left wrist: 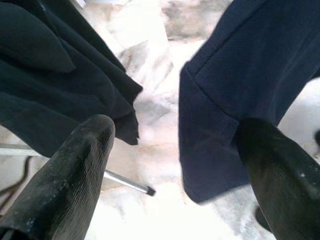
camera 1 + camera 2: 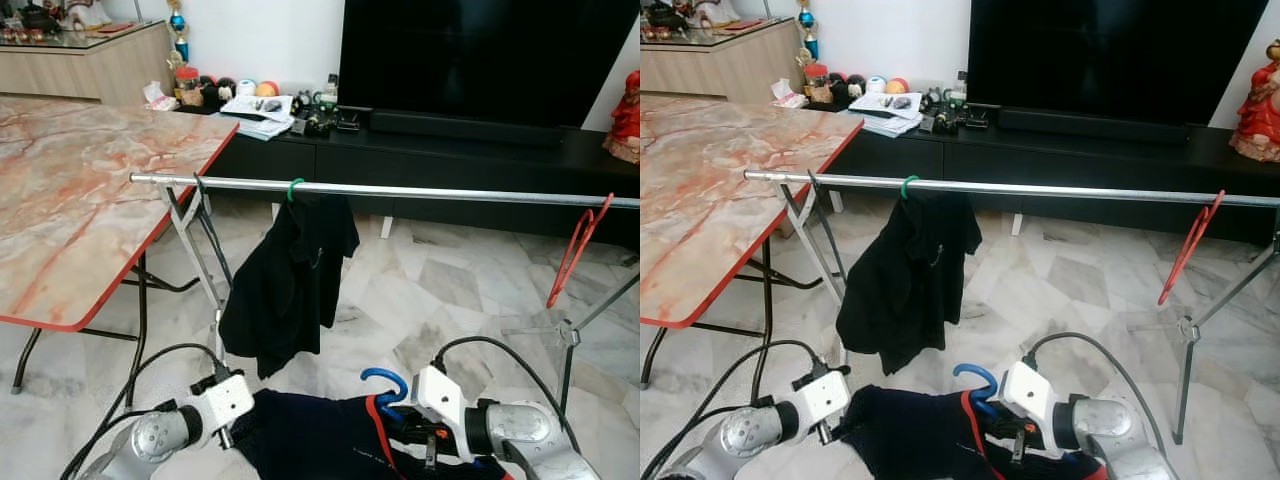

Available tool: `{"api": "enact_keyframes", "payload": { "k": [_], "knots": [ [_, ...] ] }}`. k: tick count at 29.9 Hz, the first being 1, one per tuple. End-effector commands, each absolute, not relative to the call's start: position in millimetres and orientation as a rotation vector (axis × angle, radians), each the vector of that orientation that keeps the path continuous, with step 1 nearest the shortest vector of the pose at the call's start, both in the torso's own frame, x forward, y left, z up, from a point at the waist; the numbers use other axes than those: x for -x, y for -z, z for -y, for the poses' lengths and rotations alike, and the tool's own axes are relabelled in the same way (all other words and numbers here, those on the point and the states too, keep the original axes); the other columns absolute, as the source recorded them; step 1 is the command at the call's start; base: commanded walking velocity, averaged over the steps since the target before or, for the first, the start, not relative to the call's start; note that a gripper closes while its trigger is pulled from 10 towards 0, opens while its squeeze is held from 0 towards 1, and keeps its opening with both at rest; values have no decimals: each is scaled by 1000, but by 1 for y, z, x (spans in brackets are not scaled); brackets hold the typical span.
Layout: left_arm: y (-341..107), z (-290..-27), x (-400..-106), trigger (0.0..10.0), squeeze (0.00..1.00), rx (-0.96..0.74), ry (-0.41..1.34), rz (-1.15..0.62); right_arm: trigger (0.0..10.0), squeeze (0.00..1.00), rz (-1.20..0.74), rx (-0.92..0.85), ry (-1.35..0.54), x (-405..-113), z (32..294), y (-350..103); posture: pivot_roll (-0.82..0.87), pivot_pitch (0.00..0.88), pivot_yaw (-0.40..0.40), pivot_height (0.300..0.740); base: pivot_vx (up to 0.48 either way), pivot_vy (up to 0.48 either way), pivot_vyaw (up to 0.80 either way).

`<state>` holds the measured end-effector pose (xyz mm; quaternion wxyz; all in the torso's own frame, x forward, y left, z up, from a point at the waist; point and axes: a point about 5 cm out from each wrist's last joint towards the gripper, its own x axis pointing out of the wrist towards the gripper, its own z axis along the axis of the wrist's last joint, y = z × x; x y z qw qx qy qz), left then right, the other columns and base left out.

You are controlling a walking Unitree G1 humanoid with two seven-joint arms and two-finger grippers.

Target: Hang hanger

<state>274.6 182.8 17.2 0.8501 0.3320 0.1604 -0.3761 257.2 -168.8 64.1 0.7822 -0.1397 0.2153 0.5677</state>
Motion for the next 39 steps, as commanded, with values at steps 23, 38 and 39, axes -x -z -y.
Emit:
{"api": "enact_keyframes", "payload": {
  "k": [23,38,39],
  "knots": [
    [-4,-177,-276,0,0,-588,784,-462,10000,0,-380,257,-1336,-245,147,-86,127,7,-37,740,0,0,0],
    [-1,-185,-272,0,0,-575,766,-487,10000,0,-421,278,-1325,-244,150,-78,133,12,-35,740,0,0,0],
    [0,-185,-271,0,0,-576,766,-489,10000,0,-423,278,-1323,-243,150,-78,133,12,-35,740,0,0,0]
  ]
}}
